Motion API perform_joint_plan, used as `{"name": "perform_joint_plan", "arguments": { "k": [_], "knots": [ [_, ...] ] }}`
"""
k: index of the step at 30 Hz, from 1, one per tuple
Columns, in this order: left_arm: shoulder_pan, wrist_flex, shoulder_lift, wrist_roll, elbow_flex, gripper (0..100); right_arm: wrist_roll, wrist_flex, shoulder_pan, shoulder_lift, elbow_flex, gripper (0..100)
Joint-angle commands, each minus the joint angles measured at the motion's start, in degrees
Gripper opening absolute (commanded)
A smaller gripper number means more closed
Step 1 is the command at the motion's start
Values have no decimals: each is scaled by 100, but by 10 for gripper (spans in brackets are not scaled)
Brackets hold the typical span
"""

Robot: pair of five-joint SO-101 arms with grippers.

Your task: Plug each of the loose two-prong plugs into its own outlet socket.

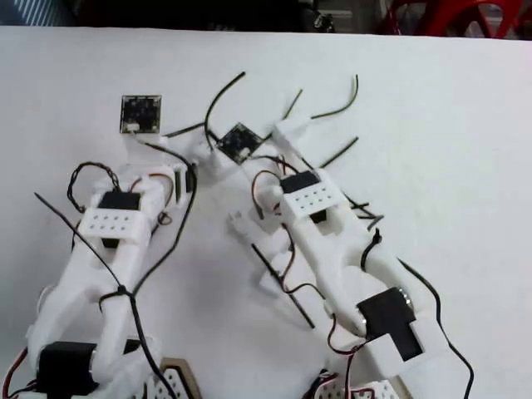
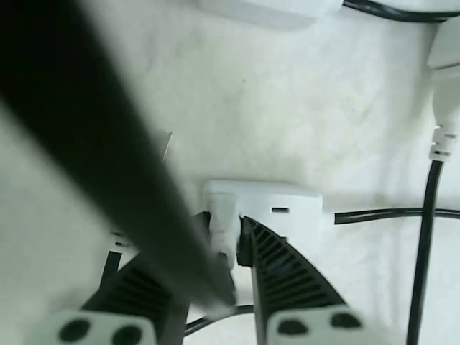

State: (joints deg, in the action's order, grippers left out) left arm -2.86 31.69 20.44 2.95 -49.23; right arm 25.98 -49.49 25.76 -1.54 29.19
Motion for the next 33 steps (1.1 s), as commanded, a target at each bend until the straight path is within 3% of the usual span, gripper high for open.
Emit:
{"name": "perform_joint_plan", "arguments": {
  "k": [1, 6, 10, 13, 26, 28, 33],
  "knots": [
    [-48, -132, 286, 35, 202, 237, 70, 119, 22, -277, -88, 18],
    [-48, -132, 286, 26, 202, 237, 26, 444, -101, -435, -229, 23],
    [-48, -132, 286, 18, 193, 237, -466, 259, -215, -22, -510, 110],
    [-57, -132, 286, 18, 167, 237, -993, -84, -224, 532, -651, 164],
    [-391, -105, 295, 18, 185, 237, -1073, -1886, -180, 3486, -642, 166],
    [-400, 202, 365, 18, 308, 237, -1073, -2149, -215, 3749, -519, 166],
    [-400, 2084, 1675, 18, 870, 237, -1073, -2325, -180, 4198, 413, 166]
  ]
}}
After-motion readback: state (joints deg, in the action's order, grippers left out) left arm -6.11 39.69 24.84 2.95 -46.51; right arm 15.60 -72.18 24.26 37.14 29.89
